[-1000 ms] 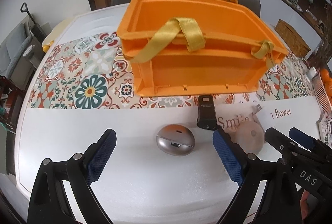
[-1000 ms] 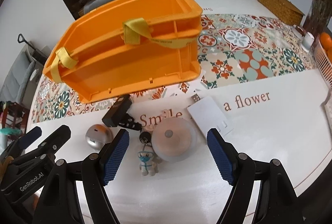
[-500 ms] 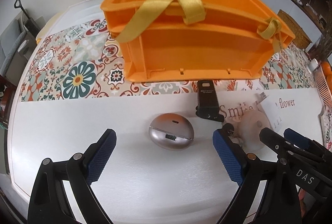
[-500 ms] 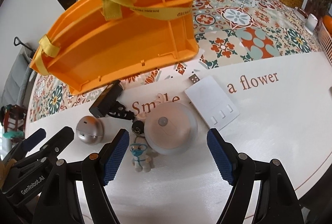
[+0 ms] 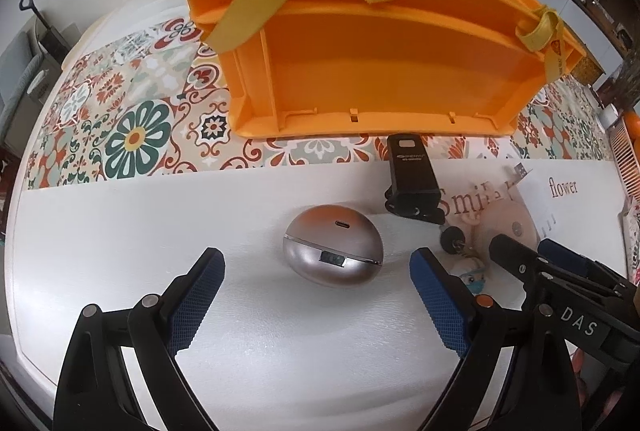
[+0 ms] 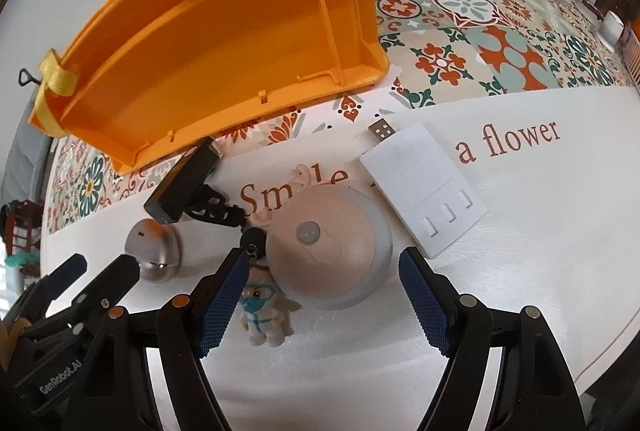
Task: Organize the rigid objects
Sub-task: 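Grasp the silver speaker with the left tool while the right tool grasps the pink lamp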
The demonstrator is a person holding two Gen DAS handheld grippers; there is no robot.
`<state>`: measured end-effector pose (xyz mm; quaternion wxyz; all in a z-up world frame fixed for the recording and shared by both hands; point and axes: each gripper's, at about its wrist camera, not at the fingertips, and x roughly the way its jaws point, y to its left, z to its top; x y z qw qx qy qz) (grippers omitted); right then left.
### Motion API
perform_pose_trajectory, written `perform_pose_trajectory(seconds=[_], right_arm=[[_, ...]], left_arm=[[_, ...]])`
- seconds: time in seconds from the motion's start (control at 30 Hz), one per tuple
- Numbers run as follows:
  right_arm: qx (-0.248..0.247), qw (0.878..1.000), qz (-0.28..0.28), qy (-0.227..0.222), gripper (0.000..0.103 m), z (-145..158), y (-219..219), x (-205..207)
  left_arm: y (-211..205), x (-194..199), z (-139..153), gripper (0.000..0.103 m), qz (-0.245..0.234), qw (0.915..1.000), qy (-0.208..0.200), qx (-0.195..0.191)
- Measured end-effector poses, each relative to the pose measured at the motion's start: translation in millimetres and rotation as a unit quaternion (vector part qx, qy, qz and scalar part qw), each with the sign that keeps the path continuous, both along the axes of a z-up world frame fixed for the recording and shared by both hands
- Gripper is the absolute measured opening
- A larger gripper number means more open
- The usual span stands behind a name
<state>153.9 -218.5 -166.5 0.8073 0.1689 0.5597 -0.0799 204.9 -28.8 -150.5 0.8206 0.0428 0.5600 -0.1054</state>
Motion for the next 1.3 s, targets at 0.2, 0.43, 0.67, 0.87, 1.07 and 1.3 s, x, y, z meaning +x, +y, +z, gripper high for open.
perform_pose_trajectory(seconds=[0.2,0.43,0.67,0.87,1.07,1.3], right_arm=[[-0.011,1.000,0.001,0.001,0.078,-4,1,6],[-0.029,1.000,0.002,0.006,0.078,-9,3,12],[-0.030,0.999,0.000,0.017,0.078,-17,0,17],[-0.036,0.999,0.002,0.020,0.078,-21,4,20],[-0.046,0.999,0.010,0.017,0.075,-21,11,25],[-0.045,0.999,0.011,0.018,0.075,-21,8,17]], left_arm=[[0,4,-9,0.095,-0.006,0.9999,0.008,-0.003],[-3,6,-20,0.094,-0.016,0.9998,0.015,0.000],[-5,13,-35,0.085,-0.018,0.9995,0.024,-0.004],[-6,16,-42,0.076,-0.016,0.9995,0.025,-0.014],[-8,11,-39,0.065,-0.015,0.9997,0.009,-0.015],[-6,8,-36,0.065,-0.009,0.9998,0.006,-0.016]])
